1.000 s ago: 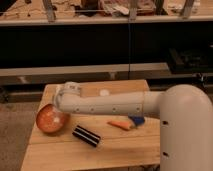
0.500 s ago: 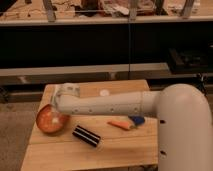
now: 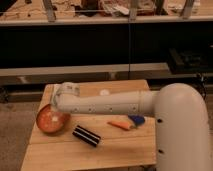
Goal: Place the bottle in the ceramic bowl
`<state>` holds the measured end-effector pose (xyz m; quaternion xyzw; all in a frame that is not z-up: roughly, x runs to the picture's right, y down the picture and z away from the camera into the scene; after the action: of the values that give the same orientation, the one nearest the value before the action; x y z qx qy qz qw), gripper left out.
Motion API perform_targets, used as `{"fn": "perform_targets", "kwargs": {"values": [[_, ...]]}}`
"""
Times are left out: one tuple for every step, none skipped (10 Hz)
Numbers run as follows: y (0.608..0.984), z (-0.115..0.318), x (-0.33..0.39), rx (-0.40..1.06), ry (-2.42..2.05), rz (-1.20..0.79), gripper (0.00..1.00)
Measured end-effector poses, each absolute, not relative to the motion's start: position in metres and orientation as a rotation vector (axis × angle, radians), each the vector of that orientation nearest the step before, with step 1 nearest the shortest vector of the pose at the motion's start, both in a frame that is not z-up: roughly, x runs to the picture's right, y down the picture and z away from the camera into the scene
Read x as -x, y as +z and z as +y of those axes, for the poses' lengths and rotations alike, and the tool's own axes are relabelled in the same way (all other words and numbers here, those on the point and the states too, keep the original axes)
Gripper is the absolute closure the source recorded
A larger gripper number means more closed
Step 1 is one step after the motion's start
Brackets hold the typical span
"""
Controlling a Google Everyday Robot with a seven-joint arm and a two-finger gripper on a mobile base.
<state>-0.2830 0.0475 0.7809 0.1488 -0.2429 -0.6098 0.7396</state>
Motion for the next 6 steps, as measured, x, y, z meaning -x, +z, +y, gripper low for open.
{"fn": "perform_targets", "kwargs": {"values": [[0.7829,0.0457,0.2831,-0.328,-1.339,-0.532,1.00],[0.7860,0.0431,0.2825,-0.331,-1.340,-0.530,1.00],[0.7875,0.0414,0.2827,-0.334,-1.341,-0.529,0.93],[0.7871,0.0435,0.2838,-0.336,-1.344,-0.530,0.85],[0.7862,0.0431,0.2852,-0.339,-1.344,-0.531,0.80],[0.7872,0.0424,0.2861,-0.340,-1.347,-0.531,0.79]]}}
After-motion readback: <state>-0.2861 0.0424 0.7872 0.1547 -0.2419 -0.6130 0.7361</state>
